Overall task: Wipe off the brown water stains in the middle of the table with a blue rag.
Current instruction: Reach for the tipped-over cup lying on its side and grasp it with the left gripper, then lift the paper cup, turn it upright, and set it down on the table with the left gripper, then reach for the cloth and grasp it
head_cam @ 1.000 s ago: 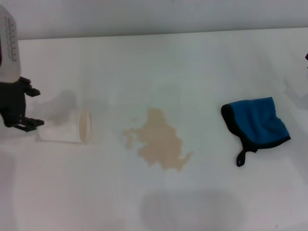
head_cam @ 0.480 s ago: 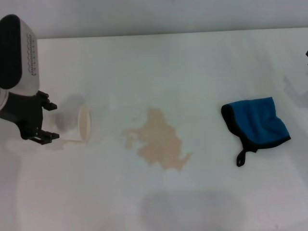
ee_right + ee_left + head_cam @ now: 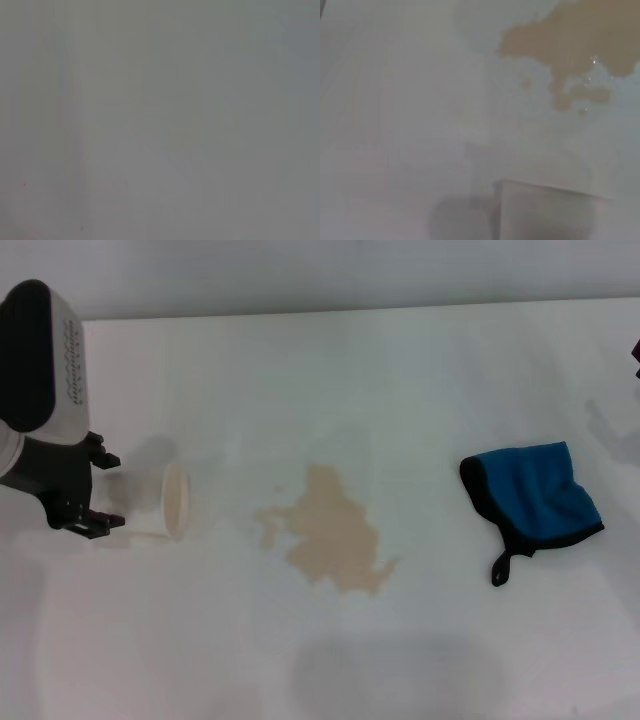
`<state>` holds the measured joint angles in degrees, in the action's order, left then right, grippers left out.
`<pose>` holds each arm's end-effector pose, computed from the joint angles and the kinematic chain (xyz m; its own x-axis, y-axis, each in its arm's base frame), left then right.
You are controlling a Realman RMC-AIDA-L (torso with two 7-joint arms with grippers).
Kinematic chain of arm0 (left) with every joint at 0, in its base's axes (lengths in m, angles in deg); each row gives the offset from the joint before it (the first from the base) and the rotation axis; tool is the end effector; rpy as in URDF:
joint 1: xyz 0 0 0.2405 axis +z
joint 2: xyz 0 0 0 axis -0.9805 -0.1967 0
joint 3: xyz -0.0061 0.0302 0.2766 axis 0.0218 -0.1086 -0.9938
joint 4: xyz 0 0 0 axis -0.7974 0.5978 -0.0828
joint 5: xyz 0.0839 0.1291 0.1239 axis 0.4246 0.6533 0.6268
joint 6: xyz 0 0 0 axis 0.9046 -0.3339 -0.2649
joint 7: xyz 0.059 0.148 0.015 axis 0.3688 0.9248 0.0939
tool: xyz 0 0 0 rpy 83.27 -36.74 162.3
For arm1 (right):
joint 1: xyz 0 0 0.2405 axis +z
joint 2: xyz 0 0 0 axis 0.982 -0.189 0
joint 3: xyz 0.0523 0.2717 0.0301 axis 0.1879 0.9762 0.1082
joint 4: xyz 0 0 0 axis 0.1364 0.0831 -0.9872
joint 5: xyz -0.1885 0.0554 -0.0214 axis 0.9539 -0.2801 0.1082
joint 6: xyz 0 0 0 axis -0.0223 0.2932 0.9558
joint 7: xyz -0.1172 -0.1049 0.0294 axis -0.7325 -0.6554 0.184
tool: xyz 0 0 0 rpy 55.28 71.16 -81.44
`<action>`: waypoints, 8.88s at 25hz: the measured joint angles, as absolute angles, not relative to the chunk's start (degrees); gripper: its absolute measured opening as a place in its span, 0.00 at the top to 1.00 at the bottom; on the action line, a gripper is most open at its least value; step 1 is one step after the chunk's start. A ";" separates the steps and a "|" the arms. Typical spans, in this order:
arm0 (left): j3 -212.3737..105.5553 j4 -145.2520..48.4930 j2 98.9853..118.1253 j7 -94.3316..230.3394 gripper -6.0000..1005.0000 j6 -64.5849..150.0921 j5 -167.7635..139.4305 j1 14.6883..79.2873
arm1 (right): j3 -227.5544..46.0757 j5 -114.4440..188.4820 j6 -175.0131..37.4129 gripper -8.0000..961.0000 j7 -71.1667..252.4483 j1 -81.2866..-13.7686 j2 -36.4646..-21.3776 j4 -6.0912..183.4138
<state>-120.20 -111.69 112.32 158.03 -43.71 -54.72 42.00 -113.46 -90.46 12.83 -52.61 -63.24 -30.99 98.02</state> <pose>-0.2437 0.3872 -0.0215 0.8833 -0.0658 -0.4642 -0.1874 -0.9571 -0.2209 0.4012 0.2994 0.0537 0.6343 -0.0376 -0.7721 -0.7635 -0.1868 -0.6182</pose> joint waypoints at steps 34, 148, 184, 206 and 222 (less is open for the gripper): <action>-125.75 -104.57 112.56 160.06 0.25 -30.03 -61.22 42.59 | -113.53 -90.01 12.78 0.17 -52.18 -63.06 -30.99 97.92; -132.17 -79.81 113.02 204.01 0.12 -19.48 -138.00 66.43 | -113.40 -89.93 13.06 0.19 -52.33 -65.23 -30.46 100.12; -123.32 -82.11 112.77 210.73 0.12 -31.31 -160.64 79.99 | -113.80 -64.23 12.81 0.19 -1.81 -67.46 -28.34 126.27; -118.99 -73.88 112.66 215.70 0.12 -32.65 -164.31 72.85 | -123.97 -6.42 31.76 0.20 40.66 -48.84 -25.19 142.87; -116.68 -70.94 112.67 217.09 0.12 -34.05 -165.67 71.65 | -145.52 2.40 35.44 0.20 56.77 -46.27 -31.29 158.74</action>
